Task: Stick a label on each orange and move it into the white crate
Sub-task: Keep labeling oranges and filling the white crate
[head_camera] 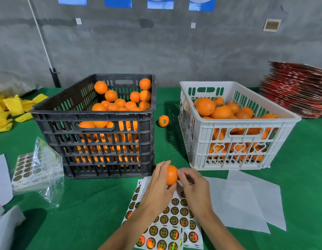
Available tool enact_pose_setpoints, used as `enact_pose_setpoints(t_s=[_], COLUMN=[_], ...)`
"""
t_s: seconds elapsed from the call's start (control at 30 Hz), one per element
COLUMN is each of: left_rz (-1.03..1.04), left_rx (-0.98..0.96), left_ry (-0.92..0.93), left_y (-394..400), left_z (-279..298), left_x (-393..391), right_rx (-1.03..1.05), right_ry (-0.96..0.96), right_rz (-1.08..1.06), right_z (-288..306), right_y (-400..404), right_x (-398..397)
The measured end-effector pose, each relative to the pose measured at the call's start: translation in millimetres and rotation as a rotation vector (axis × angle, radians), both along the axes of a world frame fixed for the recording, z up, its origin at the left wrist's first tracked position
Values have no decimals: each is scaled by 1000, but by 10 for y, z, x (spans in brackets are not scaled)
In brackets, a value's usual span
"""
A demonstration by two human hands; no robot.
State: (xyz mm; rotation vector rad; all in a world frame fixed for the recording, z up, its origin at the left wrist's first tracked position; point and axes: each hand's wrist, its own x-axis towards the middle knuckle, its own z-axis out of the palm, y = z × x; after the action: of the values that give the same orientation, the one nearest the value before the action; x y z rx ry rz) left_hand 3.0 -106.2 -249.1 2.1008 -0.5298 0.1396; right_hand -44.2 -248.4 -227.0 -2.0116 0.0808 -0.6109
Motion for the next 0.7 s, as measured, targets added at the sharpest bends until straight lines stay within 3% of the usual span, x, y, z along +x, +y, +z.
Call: enact_pose_setpoints(t_s=[0.2, 0.33, 0.43, 0.5, 0.63, 0.7], left_rz=[43, 63, 76, 55, 27, 33], left_rx=[-144, -195, -184, -139, -92, -97], left_ry=[58, 60, 37, 17, -23, -20], left_y=[60, 52, 41, 36, 38, 47], left_z=[106, 158, 203, 209, 224, 245], left_x=[-17, -68, -94, -117, -113, -105], right_rx=[-383, -126, -129, -168, 56, 4], right_ry=[72, -62, -175, -174, -95, -64], right_rz=[72, -33, -115, -59, 116, 114], right_z=[55, 158, 191, 174, 136, 139], right_y=[56, 82, -7, -1, 27, 17], right_x=[-135, -87, -64, -83, -113, -142])
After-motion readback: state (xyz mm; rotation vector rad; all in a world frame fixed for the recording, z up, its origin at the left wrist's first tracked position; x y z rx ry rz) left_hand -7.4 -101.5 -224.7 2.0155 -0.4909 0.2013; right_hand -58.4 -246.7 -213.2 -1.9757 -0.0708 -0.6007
